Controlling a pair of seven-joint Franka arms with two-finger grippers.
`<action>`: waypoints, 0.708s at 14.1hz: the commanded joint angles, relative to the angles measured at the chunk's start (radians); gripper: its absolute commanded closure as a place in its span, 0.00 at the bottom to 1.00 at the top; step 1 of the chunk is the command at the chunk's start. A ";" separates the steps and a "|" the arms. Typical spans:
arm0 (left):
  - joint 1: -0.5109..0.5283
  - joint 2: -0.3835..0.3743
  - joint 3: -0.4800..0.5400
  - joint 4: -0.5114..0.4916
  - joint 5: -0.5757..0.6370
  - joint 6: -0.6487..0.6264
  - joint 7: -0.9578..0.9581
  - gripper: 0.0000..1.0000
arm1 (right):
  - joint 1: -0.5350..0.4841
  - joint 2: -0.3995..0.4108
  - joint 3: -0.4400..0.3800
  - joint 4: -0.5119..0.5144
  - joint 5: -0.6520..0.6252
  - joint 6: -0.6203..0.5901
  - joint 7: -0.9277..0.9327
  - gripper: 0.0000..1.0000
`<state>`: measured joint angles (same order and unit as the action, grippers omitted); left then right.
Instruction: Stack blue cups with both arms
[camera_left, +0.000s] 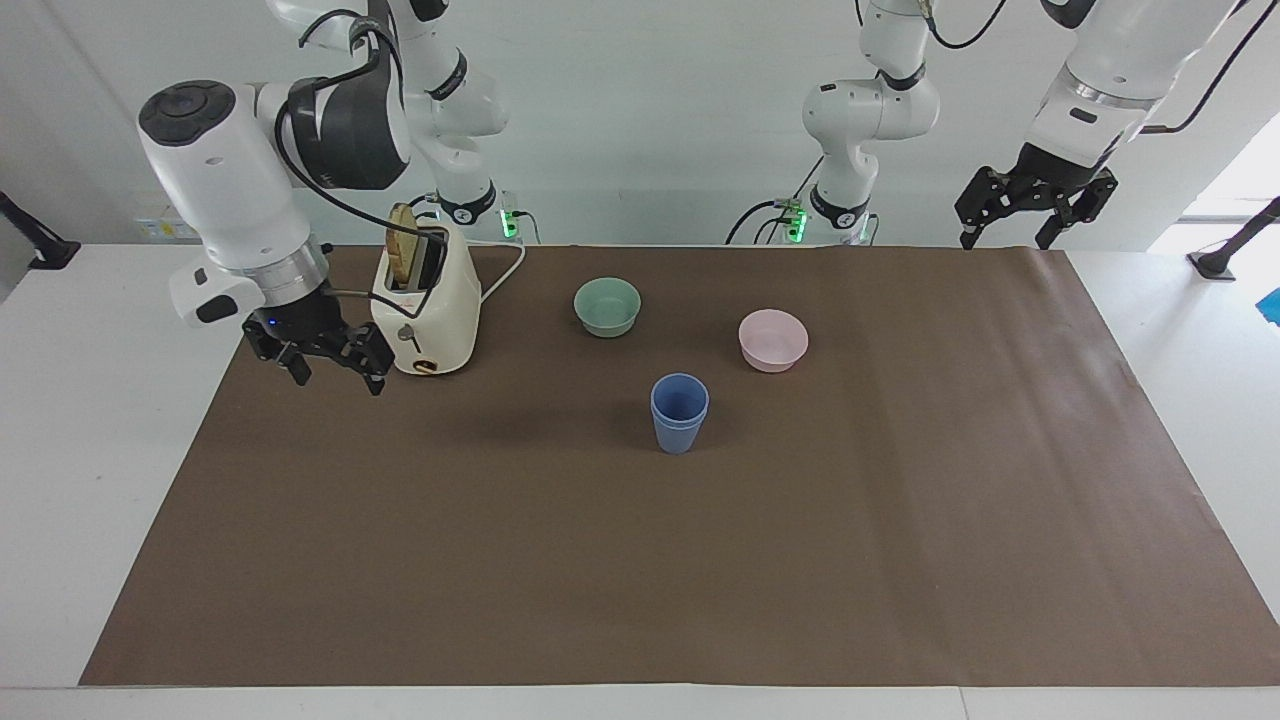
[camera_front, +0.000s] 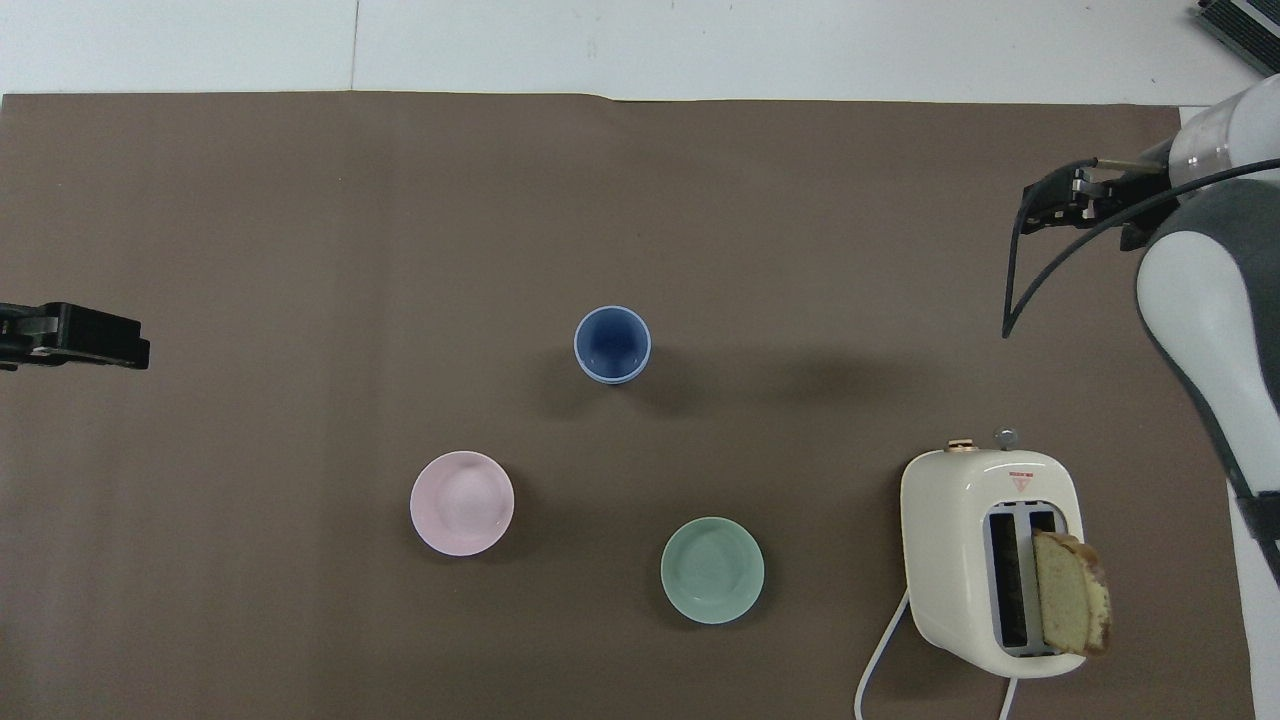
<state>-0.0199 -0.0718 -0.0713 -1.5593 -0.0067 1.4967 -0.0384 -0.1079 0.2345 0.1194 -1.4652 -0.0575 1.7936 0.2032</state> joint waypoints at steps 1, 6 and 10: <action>0.009 -0.008 -0.002 0.010 -0.007 -0.021 0.003 0.00 | -0.009 -0.029 -0.003 -0.003 -0.024 -0.054 -0.031 0.00; 0.009 -0.008 -0.002 0.010 -0.007 -0.021 0.003 0.00 | -0.012 -0.066 -0.021 0.077 -0.024 -0.181 -0.086 0.00; 0.009 -0.008 -0.002 0.010 -0.007 -0.021 0.003 0.00 | -0.019 -0.096 -0.020 0.075 -0.018 -0.184 -0.100 0.00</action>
<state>-0.0199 -0.0718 -0.0713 -1.5593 -0.0067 1.4967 -0.0384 -0.1133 0.1506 0.0904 -1.3917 -0.0667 1.6211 0.1274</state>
